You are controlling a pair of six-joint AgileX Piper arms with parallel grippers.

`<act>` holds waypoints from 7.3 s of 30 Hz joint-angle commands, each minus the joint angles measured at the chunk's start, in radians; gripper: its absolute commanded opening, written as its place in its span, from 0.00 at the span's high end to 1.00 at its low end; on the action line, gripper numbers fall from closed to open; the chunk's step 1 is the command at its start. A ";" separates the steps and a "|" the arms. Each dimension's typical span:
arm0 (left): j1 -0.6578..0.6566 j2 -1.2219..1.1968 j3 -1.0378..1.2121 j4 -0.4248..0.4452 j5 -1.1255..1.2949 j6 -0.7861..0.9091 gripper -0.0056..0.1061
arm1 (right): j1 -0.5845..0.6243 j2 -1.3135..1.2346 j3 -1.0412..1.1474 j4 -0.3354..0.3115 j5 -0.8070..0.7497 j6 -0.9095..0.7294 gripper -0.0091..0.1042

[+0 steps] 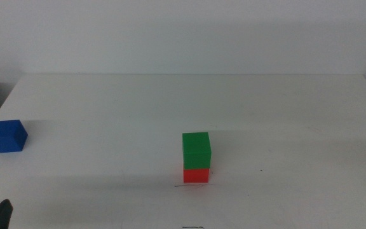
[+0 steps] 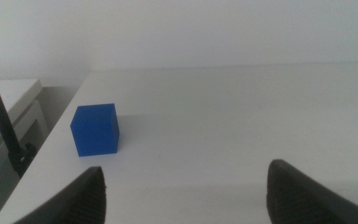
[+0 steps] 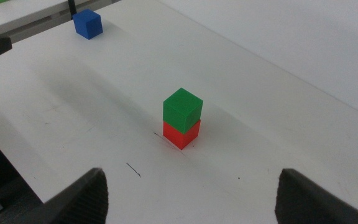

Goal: Stack red cubes first, then green, then blue cubes in a specific spot.

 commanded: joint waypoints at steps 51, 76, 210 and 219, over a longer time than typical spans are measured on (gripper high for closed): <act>0.297 1.783 -1.629 -0.019 0.971 0.228 0.14 | -0.008 0.011 -0.020 -0.003 -0.074 -0.011 0.09; 0.295 2.093 -1.786 -0.028 0.897 0.236 0.15 | -0.008 0.011 -0.020 -0.003 -0.074 -0.011 0.09; -0.691 1.957 -1.902 0.108 1.020 -0.788 0.31 | -0.008 0.011 -0.020 -0.003 -0.073 -0.011 0.09; -0.689 1.943 -1.934 0.108 1.044 -0.785 0.31 | -0.008 0.011 -0.020 -0.003 -0.073 -0.011 0.09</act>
